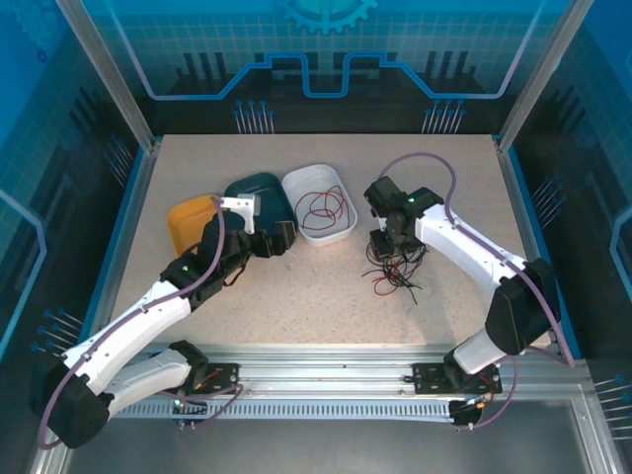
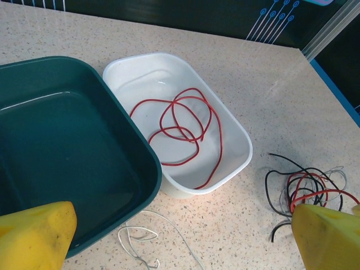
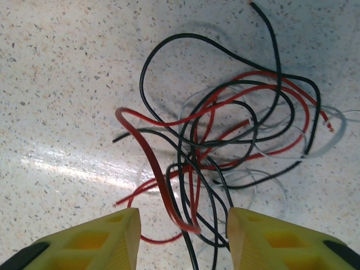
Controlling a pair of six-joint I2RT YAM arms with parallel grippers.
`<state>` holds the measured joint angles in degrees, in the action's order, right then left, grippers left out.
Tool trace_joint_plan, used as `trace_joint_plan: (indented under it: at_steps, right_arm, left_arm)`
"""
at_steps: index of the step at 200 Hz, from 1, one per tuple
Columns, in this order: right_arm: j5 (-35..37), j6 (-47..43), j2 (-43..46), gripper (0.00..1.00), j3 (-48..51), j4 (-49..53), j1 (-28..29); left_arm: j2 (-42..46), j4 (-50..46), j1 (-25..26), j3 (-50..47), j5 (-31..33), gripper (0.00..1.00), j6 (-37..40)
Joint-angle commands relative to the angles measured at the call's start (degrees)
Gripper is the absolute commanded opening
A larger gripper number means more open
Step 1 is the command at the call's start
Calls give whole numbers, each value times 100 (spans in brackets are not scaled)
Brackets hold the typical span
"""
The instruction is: Untangle the cables
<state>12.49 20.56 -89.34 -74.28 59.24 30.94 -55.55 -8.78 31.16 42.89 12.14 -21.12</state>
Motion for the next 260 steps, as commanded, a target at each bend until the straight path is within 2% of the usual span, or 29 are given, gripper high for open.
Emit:
trace_joint_plan:
  at_steps: [1,10,38,56,128,260]
  right_arm:
    - [-246,-36,-274,43,-29,-241,-74]
    - [-263,-39,-368,38,-55,-268,-72]
    - [-185,18,-457,15,-266,-154,-62]
    - [-38,50,-339,7,-455,1,11]
    - [593,266,414,1,-1308,795,477]
    - [916,-56,768,0,-3078,1206,842]
  left_arm:
    - [123,-42,-49,-140,95,99,-165]
    - [123,-52,-54,-146,111,99,-178]
    - [77,-28,-49,-153,82,99,-184]
    - [-11,58,-55,-160,-80,99,-152]
    - [-515,890,-29,-165,-1179,99,34]
    - [-1193,1484,202,43,-1919,99,272]
